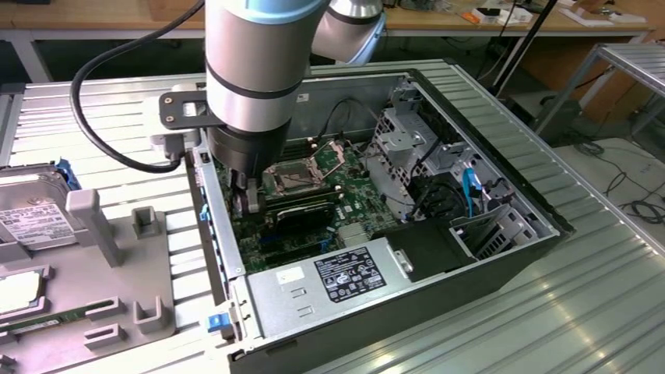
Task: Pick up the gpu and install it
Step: 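Press down on the gpu until it lock into place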
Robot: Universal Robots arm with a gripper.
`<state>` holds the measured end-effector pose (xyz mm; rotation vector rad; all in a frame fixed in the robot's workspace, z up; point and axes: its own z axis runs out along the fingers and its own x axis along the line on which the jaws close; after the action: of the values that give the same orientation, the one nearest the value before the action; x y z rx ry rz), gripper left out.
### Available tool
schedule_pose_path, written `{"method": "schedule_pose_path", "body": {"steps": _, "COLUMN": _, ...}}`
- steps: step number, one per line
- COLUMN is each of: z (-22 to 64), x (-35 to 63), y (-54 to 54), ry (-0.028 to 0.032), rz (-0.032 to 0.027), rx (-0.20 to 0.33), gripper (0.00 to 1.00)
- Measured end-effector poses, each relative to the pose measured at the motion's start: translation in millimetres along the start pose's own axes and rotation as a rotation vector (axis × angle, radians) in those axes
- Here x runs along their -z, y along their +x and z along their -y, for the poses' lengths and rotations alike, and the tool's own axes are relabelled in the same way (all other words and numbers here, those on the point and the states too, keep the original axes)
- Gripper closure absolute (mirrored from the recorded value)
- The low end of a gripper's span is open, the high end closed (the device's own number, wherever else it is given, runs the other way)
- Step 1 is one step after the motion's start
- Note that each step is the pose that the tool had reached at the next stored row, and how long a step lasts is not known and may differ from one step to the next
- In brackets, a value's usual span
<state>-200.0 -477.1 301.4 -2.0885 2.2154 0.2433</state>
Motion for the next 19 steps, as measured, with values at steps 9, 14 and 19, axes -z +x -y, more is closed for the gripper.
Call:
{"method": "schedule_pose_path", "body": {"steps": 9, "z": -6.9, "x": -0.5, "y": 0.5, "ry": 0.0002, "rz": 0.001, "rx": 0.0, "gripper": 0.89}}
{"method": "schedule_pose_path", "body": {"steps": 14, "z": -9.8, "x": -0.6, "y": 0.6, "ry": 0.0, "rz": 0.0024, "rx": 0.0, "gripper": 0.89}}
{"method": "schedule_pose_path", "body": {"steps": 19, "z": -10.0, "x": -0.6, "y": 0.6, "ry": 0.0001, "rz": 0.0026, "rx": 0.0, "gripper": 0.89}}
